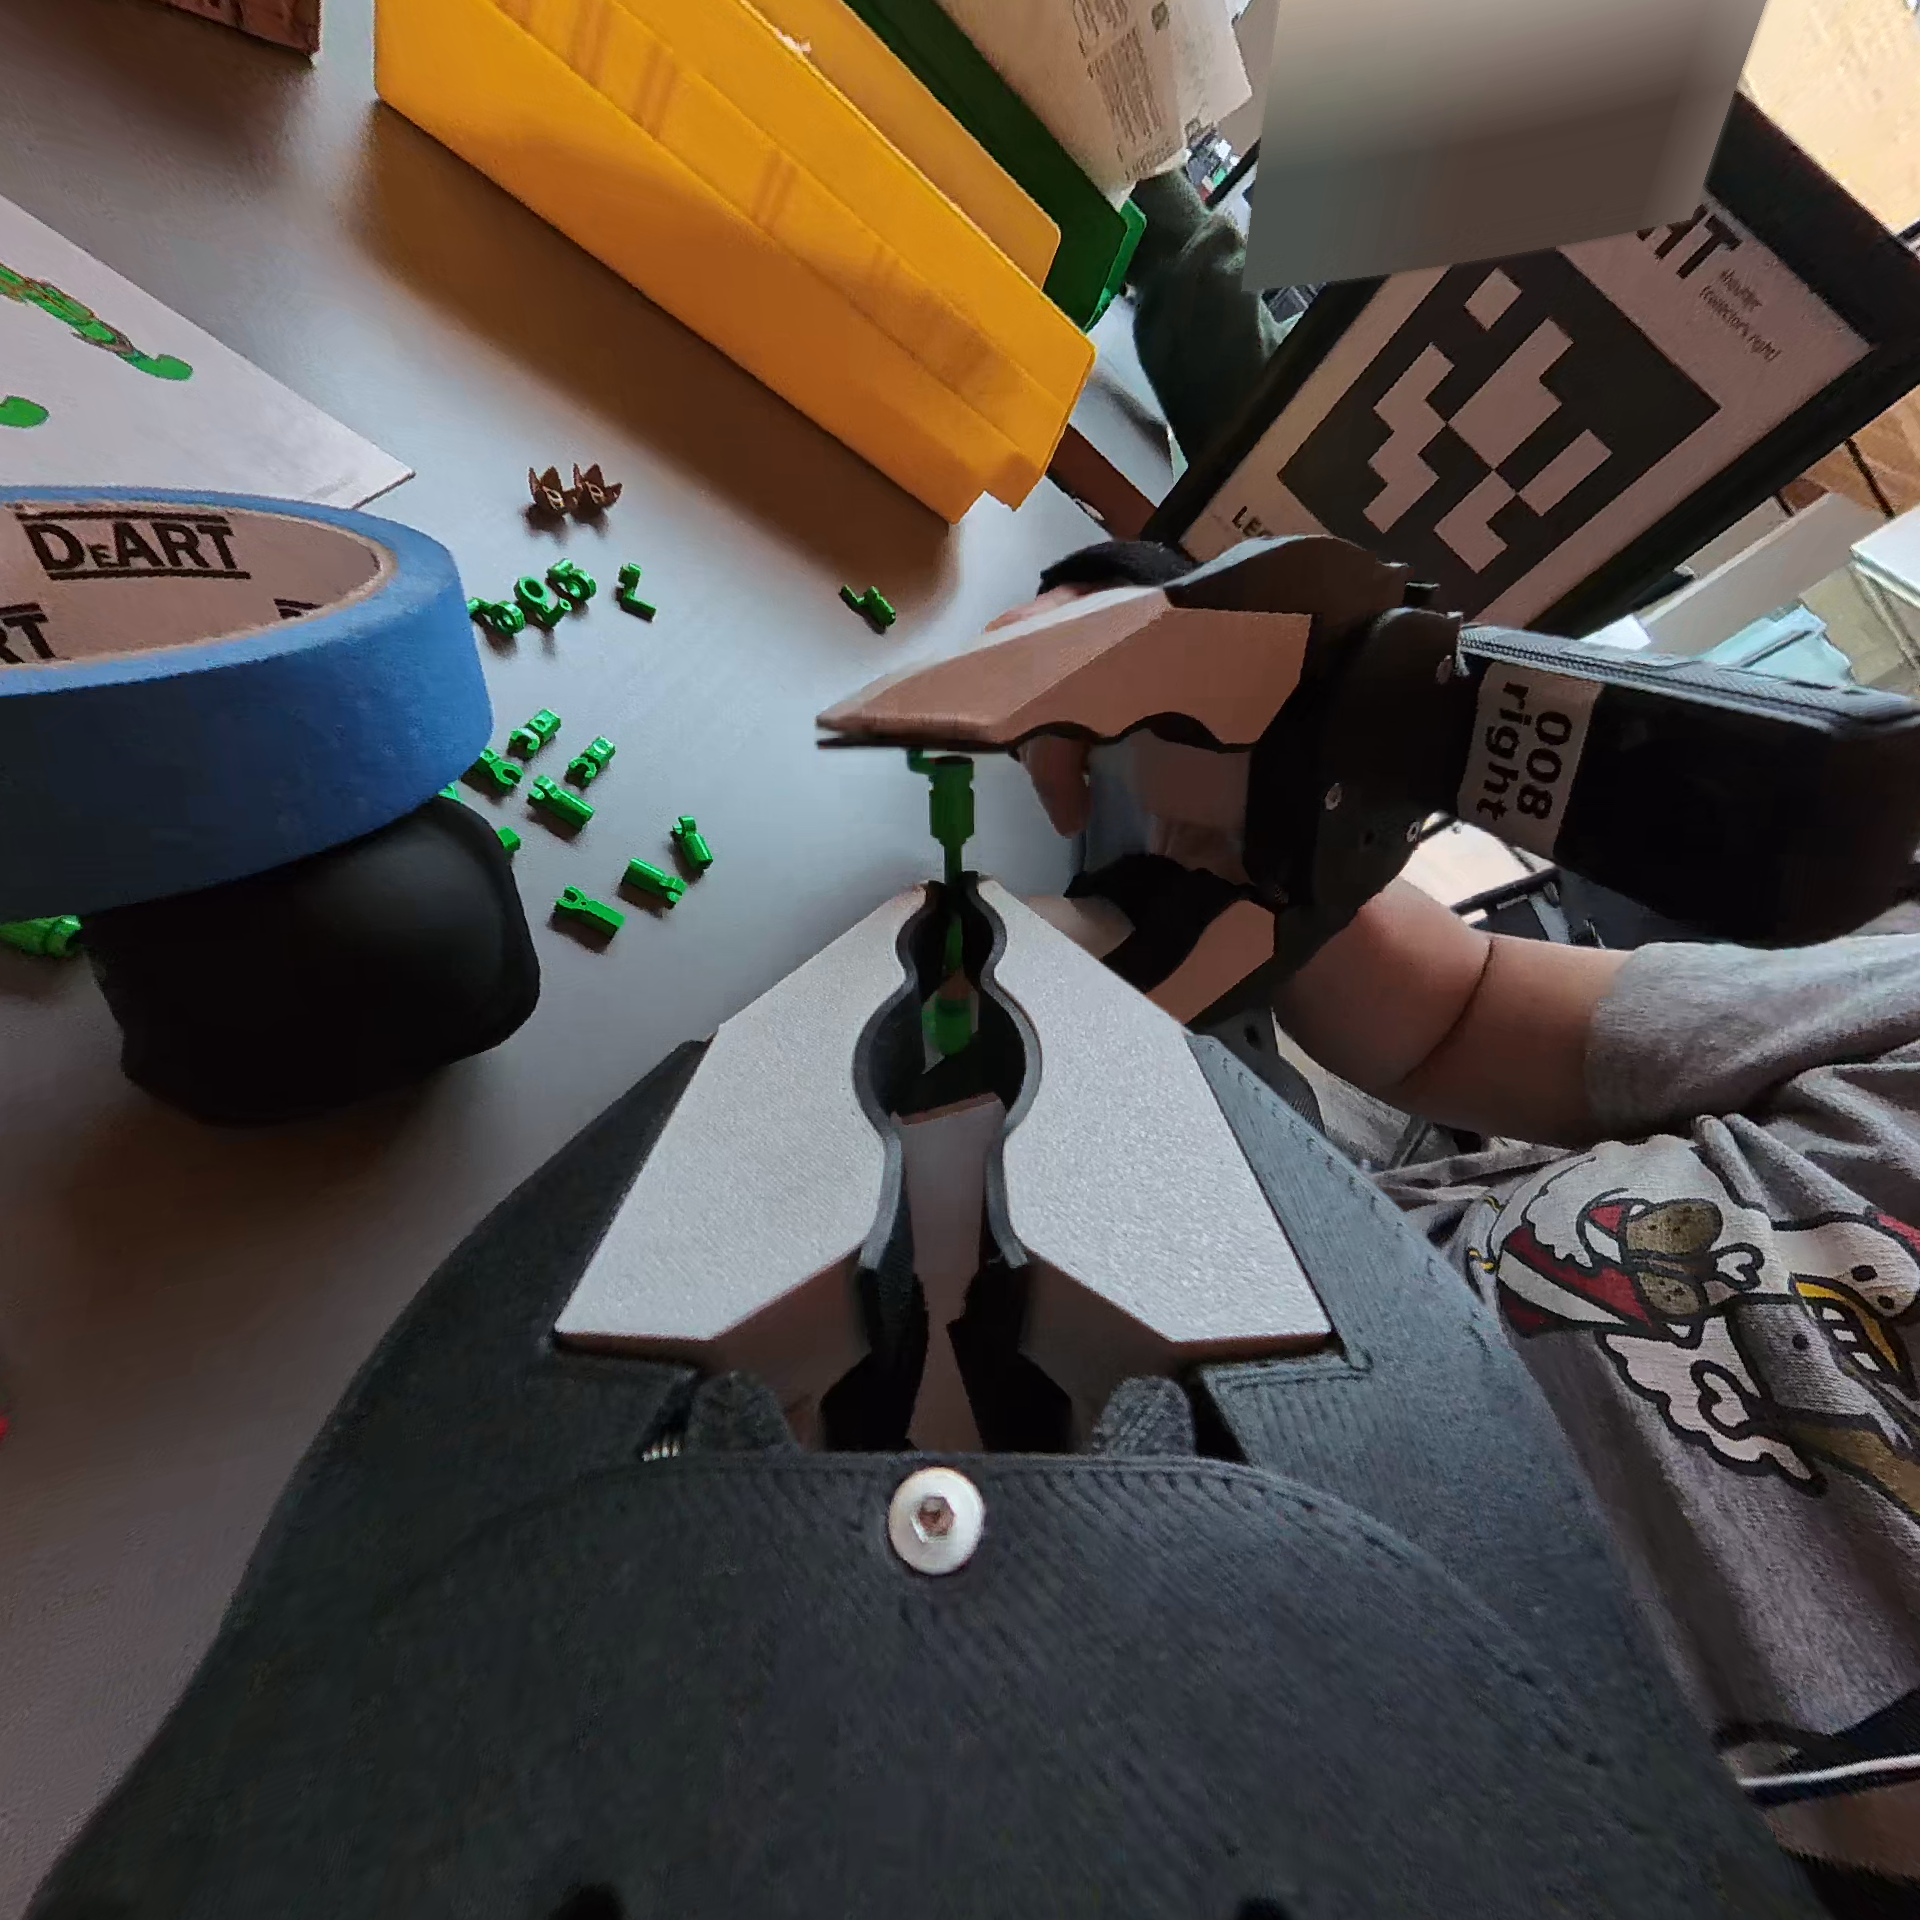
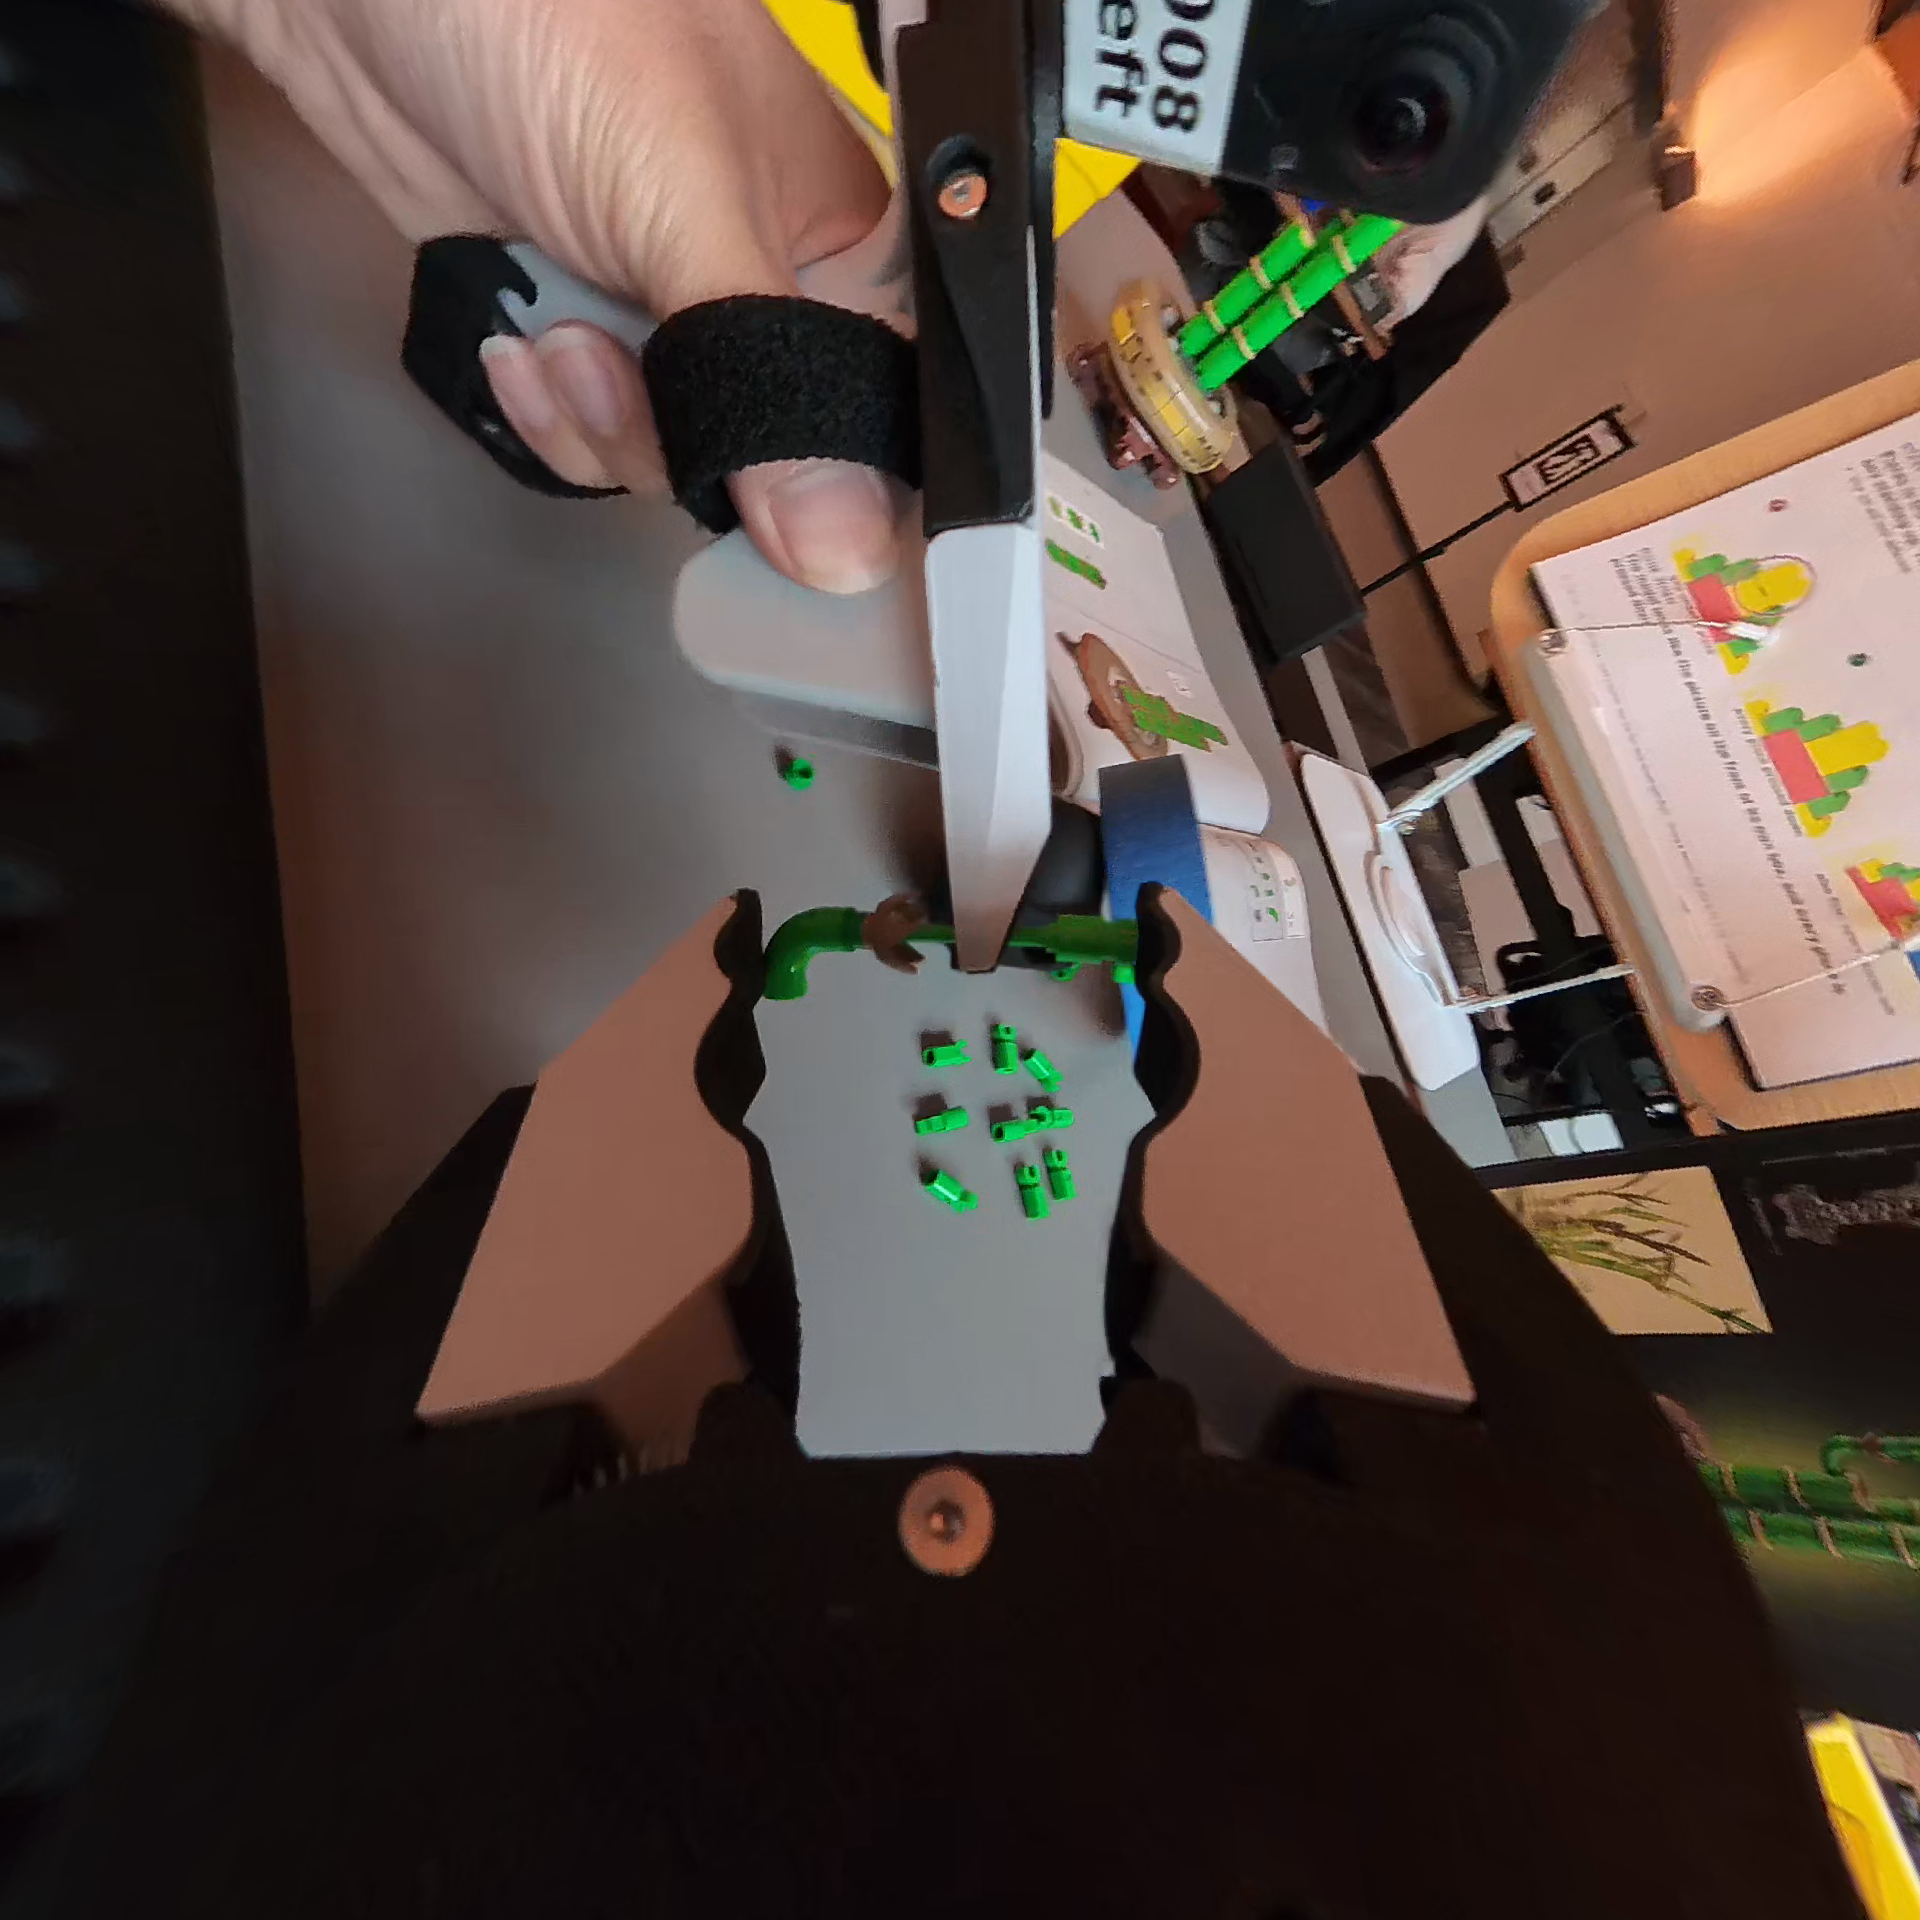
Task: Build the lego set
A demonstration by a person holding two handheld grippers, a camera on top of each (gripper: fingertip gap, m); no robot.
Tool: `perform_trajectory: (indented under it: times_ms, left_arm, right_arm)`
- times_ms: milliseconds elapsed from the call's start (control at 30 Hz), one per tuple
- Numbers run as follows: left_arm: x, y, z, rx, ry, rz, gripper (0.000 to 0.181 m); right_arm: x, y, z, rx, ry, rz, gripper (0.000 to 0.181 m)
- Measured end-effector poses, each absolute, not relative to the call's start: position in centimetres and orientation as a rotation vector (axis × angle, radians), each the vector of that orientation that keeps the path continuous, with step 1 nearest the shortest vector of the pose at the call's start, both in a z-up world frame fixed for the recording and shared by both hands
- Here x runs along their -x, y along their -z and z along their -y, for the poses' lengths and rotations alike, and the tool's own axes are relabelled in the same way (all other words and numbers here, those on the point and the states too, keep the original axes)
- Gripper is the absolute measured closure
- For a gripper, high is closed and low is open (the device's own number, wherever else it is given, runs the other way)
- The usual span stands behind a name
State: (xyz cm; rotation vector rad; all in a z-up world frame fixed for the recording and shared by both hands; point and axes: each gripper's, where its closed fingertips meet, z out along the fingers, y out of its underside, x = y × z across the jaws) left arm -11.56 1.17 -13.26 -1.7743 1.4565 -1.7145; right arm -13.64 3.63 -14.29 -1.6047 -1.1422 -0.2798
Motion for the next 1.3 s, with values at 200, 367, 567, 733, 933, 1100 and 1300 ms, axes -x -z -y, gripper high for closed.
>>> perform_trajectory:
  times_ms: [200, 367, 567, 733, 933, 1100, 1300]
  left_arm:
    - [11.5, 12.7, -1.8, 1.752, 1.725, -1.401, 0.181]
    - [11.5, 12.3, -1.7, 1.722, 1.733, -1.397, 0.181]
    - [11.6, 11.7, -1.7, 1.69, 1.784, -1.372, 0.181]
    - [12.0, 9.6, -1.6, 1.598, 1.935, -1.294, 0.181]
    - [13.1, 6.9, -1.0, 1.468, 2.189, -1.225, 0.181]
    - [13.3, 6.9, 0.8, 1.421, 2.223, -1.347, 0.181]
    - [13.6, 6.8, 1.3, 1.404, 2.273, -1.374, 0.181]
  right_arm:
    - [13.1, 13.3, -4.1, 1.55, 0.37, 1.112, 0.105]
    - [13.1, 12.8, -4.1, 1.512, 0.386, 1.102, 0.103]
    - [13.0, 12.0, -4.0, 1.473, 0.392, 1.072, 0.1]
    - [13.6, 10.4, -3.4, 1.458, 0.196, 0.967, 0.098]
    - [15.0, 8.1, -1.4, 1.466, -0.38, 0.797, 0.104]
    - [15.2, 6.3, 0.2, 1.463, -0.878, 0.653, 0.123]
    - [13.5, 5.0, -0.1, 1.44, -1.131, 0.469, 0.151]
